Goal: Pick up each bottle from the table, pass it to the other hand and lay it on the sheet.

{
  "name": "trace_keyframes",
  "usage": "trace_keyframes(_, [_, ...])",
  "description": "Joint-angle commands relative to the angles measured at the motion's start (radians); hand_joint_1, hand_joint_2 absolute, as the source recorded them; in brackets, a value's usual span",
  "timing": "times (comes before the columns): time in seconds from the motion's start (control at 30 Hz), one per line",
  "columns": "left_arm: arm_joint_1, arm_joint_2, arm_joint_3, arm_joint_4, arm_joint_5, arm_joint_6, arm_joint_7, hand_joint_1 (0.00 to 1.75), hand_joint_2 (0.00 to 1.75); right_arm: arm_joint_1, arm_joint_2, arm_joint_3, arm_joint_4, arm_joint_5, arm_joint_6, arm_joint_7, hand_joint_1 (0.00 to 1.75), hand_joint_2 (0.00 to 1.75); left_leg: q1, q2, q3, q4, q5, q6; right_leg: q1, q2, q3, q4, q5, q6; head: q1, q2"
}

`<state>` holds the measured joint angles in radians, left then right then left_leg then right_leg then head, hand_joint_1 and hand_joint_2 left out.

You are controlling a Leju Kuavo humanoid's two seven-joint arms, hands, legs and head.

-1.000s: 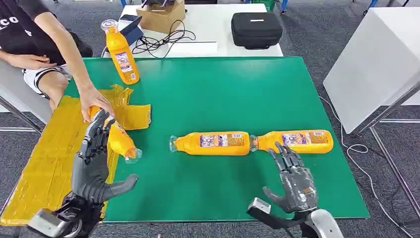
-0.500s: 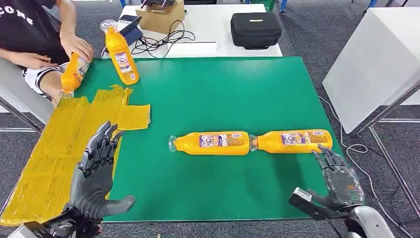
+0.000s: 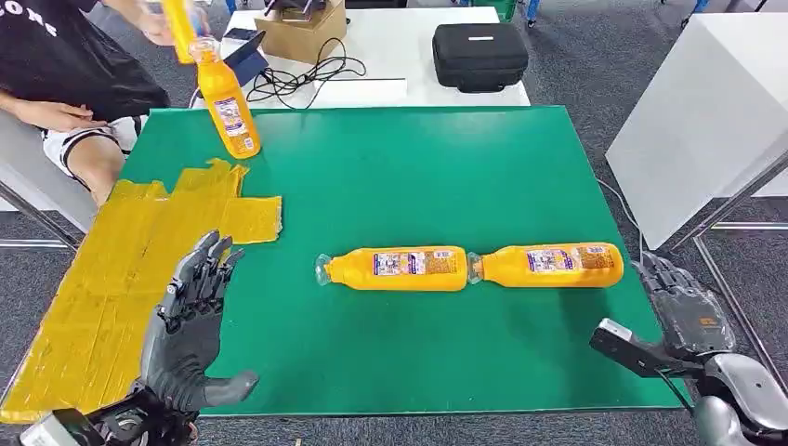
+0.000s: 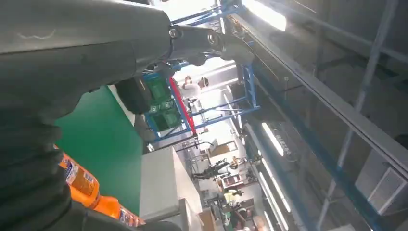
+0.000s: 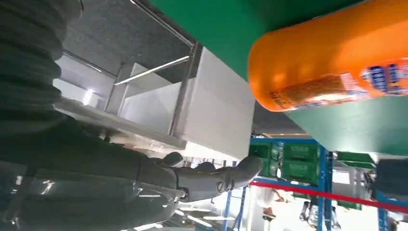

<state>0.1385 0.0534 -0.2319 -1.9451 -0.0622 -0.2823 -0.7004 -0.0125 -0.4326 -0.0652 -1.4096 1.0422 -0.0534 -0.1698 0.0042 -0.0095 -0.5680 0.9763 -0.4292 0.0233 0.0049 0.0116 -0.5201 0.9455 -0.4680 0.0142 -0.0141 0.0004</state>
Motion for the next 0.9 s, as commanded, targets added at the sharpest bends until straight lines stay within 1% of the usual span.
trace_keyframes(0.03, [-0.006,-0.025,0.031,0.058,0.006,-0.007,0.002,0.00,1.75,-0.117,-0.002,0.025,0.177,-0.008,-0.005,0.003,0.00,1.75,0.000,0.002,0.006,-0.002,-0.002,-0.001,0.000,0.000,0.006,-0.003,-0.001,0.001,0.000,0.000])
trace_keyframes(0.07, [-0.004,-0.032,0.040,0.055,0.012,-0.009,0.002,0.00,1.75,-0.163,-0.010,0.040,0.238,-0.013,-0.022,-0.004,0.00,1.75,0.000,0.003,0.004,-0.002,-0.001,0.000,0.000,0.002,0.003,-0.002,0.000,0.001,0.000,0.000])
trace_keyframes(0.1, [-0.004,-0.033,0.043,0.058,0.015,-0.016,0.002,0.00,1.75,-0.186,-0.012,0.048,0.265,-0.017,-0.028,-0.008,0.00,1.75,0.000,0.004,0.005,-0.002,-0.002,0.000,0.000,0.003,0.005,-0.002,0.000,0.001,0.000,0.000])
trace_keyframes(0.13, [-0.003,-0.037,0.048,0.058,0.018,-0.022,0.002,0.00,1.75,-0.235,-0.008,0.060,0.315,-0.025,-0.036,-0.020,0.00,1.75,0.000,0.007,0.007,-0.001,-0.002,0.000,0.000,0.005,0.006,-0.002,0.000,0.002,0.000,0.000])
trace_keyframes(0.17, [-0.003,-0.039,0.049,0.061,0.018,-0.025,0.002,0.00,1.75,-0.259,-0.004,0.069,0.336,-0.026,-0.042,-0.025,0.00,1.75,0.000,0.007,0.007,-0.001,-0.002,0.000,0.000,0.004,0.007,-0.003,0.000,0.002,0.000,0.000])
trace_keyframes(0.2, [-0.003,-0.040,0.049,0.064,0.016,-0.025,0.002,0.00,1.75,-0.283,0.001,0.080,0.358,-0.019,-0.053,-0.027,0.00,1.75,0.000,0.008,0.005,-0.001,-0.001,0.000,0.001,0.006,0.004,-0.002,0.001,0.002,0.000,0.000])
trace_keyframes(0.37, [-0.008,-0.041,0.036,0.069,0.002,-0.009,0.002,0.00,1.75,-0.480,0.064,0.178,0.591,0.000,-0.135,-0.045,0.00,1.75,0.001,0.009,0.005,-0.002,-0.001,-0.001,0.001,0.007,0.004,-0.002,0.002,0.001,0.000,0.000])
trace_keyframes(0.43, [-0.009,-0.043,0.034,0.070,0.000,-0.007,0.002,0.00,1.75,-0.497,0.070,0.189,0.610,0.000,-0.139,-0.050,0.00,1.75,0.001,0.010,0.008,-0.002,-0.001,-0.001,0.001,0.008,0.006,-0.003,0.002,0.001,0.000,0.000])
trace_keyframes(0.47, [-0.008,-0.043,0.033,0.071,0.000,-0.004,0.002,0.00,1.75,-0.523,0.080,0.210,0.644,0.012,-0.152,-0.047,0.00,1.75,0.000,0.007,0.005,-0.001,0.000,0.000,0.001,0.005,0.004,-0.002,0.001,0.001,0.000,0.000])
trace_keyframes(0.53, [-0.006,-0.041,0.033,0.071,0.001,-0.004,0.002,0.00,1.75,-0.537,0.091,0.223,0.660,0.015,-0.152,-0.049,0.00,1.75,0.001,0.008,0.008,-0.002,-0.001,-0.001,0.001,0.006,0.006,-0.002,0.001,0.001,0.000,0.000])
trace_keyframes(0.57, [-0.009,-0.023,0.021,0.094,0.000,0.029,0.002,0.00,1.75,-0.585,0.100,0.269,0.728,0.019,-0.161,-0.047,0.00,1.75,0.001,0.008,0.009,-0.002,-0.002,-0.001,0.001,0.006,0.007,-0.002,0.000,0.001,0.000,0.000])
trace_keyframes(0.6, [-0.011,-0.025,0.030,0.109,-0.002,0.035,0.002,0.00,1.75,-0.610,0.104,0.290,0.760,0.012,-0.171,-0.054,0.00,1.75,0.000,0.005,0.006,-0.002,-0.001,0.000,0.001,0.004,0.005,-0.002,0.001,0.001,0.000,0.000])
trace_keyframes(0.63, [-0.017,-0.028,0.041,0.121,0.014,0.022,0.002,0.00,1.75,-0.638,0.111,0.307,0.787,0.004,-0.171,-0.064,0.00,1.75,0.000,0.008,0.008,-0.002,-0.002,-0.001,0.000,0.006,0.007,-0.002,0.001,0.001,0.000,0.000])
trace_keyframes(0.67, [-0.017,-0.028,0.041,0.121,0.014,0.022,0.002,0.00,1.75,-0.638,0.111,0.307,0.787,0.004,-0.171,-0.064,0.00,1.75,0.000,0.010,0.010,-0.002,-0.002,-0.001,0.000,0.007,0.008,-0.002,0.001,0.001,0.000,0.000])
trace_keyframes(0.7, [-0.017,-0.028,0.041,0.121,0.014,0.022,0.002,0.00,1.75,-0.638,0.111,0.307,0.787,0.004,-0.171,-0.064,0.00,1.75,0.000,0.008,0.007,-0.002,-0.001,-0.001,0.000,0.006,0.006,-0.001,0.001,0.001,0.000,0.000])
trace_keyframes(0.77, [-0.017,-0.038,0.062,0.116,0.034,-0.014,0.002,0.00,1.75,-0.674,0.126,0.332,0.825,-0.011,-0.177,-0.075,0.00,1.75,0.000,0.006,0.006,-0.001,-0.001,0.000,0.001,0.004,0.005,-0.001,0.001,0.001,0.000,0.000])
trace_keyframes(0.8, [-0.016,-0.044,0.070,0.113,0.046,-0.038,0.002,0.00,1.75,-0.689,0.139,0.344,0.840,-0.014,-0.184,-0.074,0.00,1.75,0.000,0.005,0.004,-0.001,0.000,0.000,0.000,0.003,0.003,0.000,0.001,0.001,0.000,0.000])
trace_keyframes(0.83, [-0.018,-0.048,0.078,0.120,0.043,-0.047,0.002,0.00,1.75,-0.708,0.159,0.354,0.858,-0.020,-0.187,-0.070,0.00,1.75,0.000,0.007,0.005,-0.001,-0.001,0.000,0.000,0.005,0.004,0.000,0.001,0.001,0.000,0.000])
trace_keyframes(0.87, [-0.021,-0.048,0.079,0.125,0.041,-0.050,0.002,0.00,1.75,-0.717,0.168,0.359,0.866,-0.022,-0.188,-0.070,0.00,1.75,0.000,0.005,0.003,-0.001,0.000,0.000,0.000,0.004,0.002,0.000,0.001,0.001,0.000,0.000])
trace_keyframes(0.9, [-0.029,-0.047,0.079,0.135,0.043,-0.055,0.002,0.00,1.75,-0.727,0.184,0.372,0.878,-0.018,-0.186,-0.065,0.00,1.75,0.000,0.008,0.006,-0.001,-0.001,0.000,0.001,0.007,0.004,-0.001,0.001,0.001,0.000,0.000])
